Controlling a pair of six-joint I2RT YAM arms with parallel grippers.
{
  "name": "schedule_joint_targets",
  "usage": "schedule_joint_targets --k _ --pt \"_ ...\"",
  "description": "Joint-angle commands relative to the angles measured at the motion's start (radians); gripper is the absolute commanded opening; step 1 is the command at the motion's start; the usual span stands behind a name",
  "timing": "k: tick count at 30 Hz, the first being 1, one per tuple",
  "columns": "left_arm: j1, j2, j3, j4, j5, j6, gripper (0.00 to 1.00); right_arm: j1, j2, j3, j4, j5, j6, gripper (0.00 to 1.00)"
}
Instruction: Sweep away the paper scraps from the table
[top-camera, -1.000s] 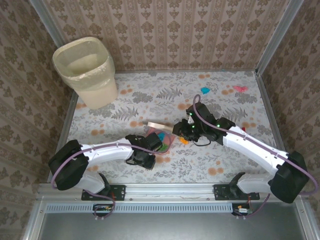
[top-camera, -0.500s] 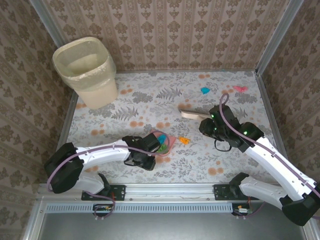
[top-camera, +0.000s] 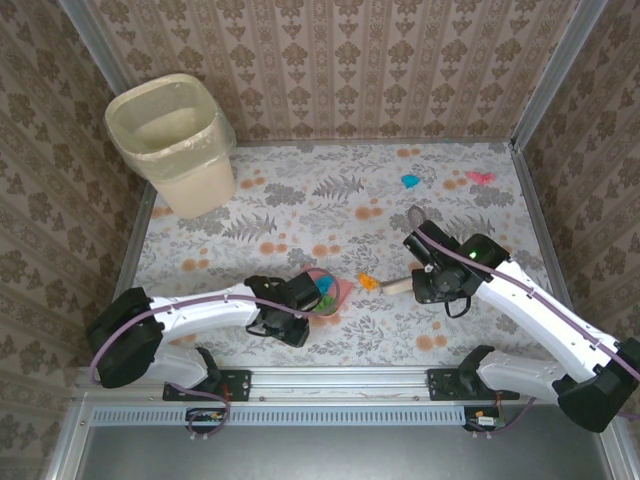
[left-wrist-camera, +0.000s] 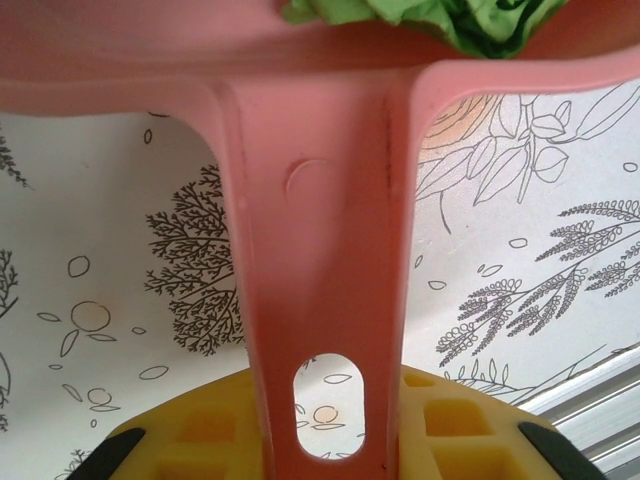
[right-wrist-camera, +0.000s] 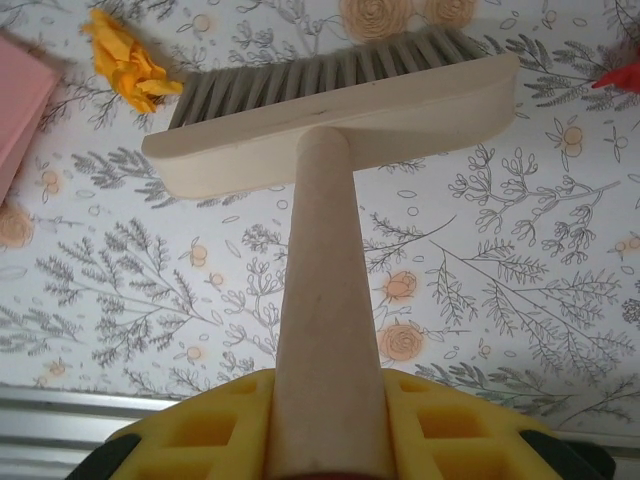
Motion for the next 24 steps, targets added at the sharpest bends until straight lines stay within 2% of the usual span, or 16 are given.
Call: schedule_joint_targets --k 1,6,15,24 --pt "-0.011 -0.019 -0.005 -0.044 -0.006 -0.008 0.00 0.036 0.002 0.039 -0.054 -0.013 -0.044 0.00" --pt "-0.018 -0.007 0.003 -0.053 -0.006 -0.005 0.00 0.071 0.043 0.047 0.025 -0.033 -0.023 0.00" --pt "-0.029 0.007 0.015 -0.076 -0.021 -0.007 0.00 0.076 0.142 0.063 0.221 -0.084 -0.024 0.00" --pt "-0.026 -0.009 0.027 -0.092 -0.054 -0.010 0.00 0.128 0.167 0.119 0.248 -0.098 -0.074 0.00"
